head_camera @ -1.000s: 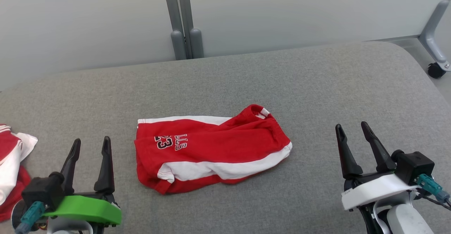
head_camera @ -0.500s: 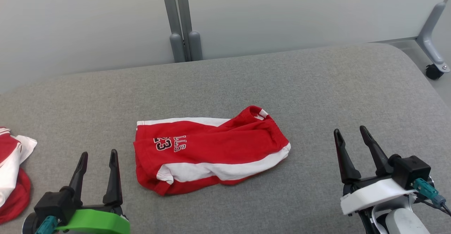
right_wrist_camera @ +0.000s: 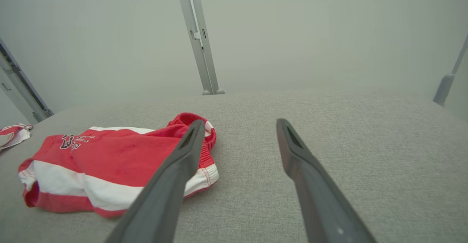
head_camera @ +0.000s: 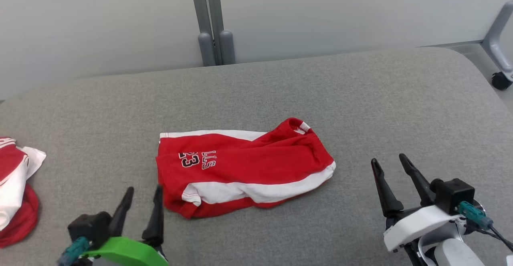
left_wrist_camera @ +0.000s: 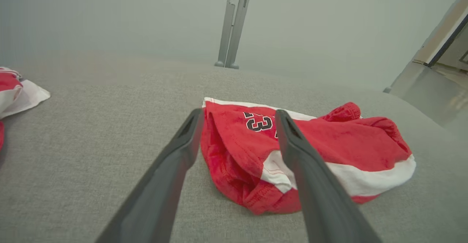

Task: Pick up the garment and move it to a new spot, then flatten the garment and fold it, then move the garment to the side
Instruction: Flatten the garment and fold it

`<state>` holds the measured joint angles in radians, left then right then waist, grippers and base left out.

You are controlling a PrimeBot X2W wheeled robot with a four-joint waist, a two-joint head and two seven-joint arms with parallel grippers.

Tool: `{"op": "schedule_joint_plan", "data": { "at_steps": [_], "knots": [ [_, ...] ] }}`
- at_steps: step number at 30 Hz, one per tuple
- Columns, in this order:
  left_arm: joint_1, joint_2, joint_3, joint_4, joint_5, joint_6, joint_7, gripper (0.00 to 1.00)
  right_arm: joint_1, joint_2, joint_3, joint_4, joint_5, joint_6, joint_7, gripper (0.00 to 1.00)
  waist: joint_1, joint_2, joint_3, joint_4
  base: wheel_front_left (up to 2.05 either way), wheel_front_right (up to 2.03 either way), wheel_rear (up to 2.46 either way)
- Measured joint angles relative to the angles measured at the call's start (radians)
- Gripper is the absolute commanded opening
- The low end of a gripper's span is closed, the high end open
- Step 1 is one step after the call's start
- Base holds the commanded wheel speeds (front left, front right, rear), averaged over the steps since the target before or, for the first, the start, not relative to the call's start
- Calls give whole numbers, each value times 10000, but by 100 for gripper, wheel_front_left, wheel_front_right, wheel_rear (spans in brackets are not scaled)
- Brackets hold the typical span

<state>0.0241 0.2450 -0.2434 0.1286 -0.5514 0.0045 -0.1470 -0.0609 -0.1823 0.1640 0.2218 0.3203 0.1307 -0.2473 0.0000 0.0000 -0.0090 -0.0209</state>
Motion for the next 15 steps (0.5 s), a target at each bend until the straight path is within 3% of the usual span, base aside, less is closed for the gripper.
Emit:
{"op": "schedule_joint_plan", "data": {
  "at_steps": [7,15],
  "knots": [
    [-314,17,-713,-151,-754,-493,2173,100,-1212,-520,1018,938,767,0,1503,100,-1,0,477,215,0,0,0],
    [-958,-153,-1348,-36,-1258,-842,3367,100,-2618,-940,2027,1923,1680,0,2955,100,0,0,1225,462,0,0,0]
  ]
}}
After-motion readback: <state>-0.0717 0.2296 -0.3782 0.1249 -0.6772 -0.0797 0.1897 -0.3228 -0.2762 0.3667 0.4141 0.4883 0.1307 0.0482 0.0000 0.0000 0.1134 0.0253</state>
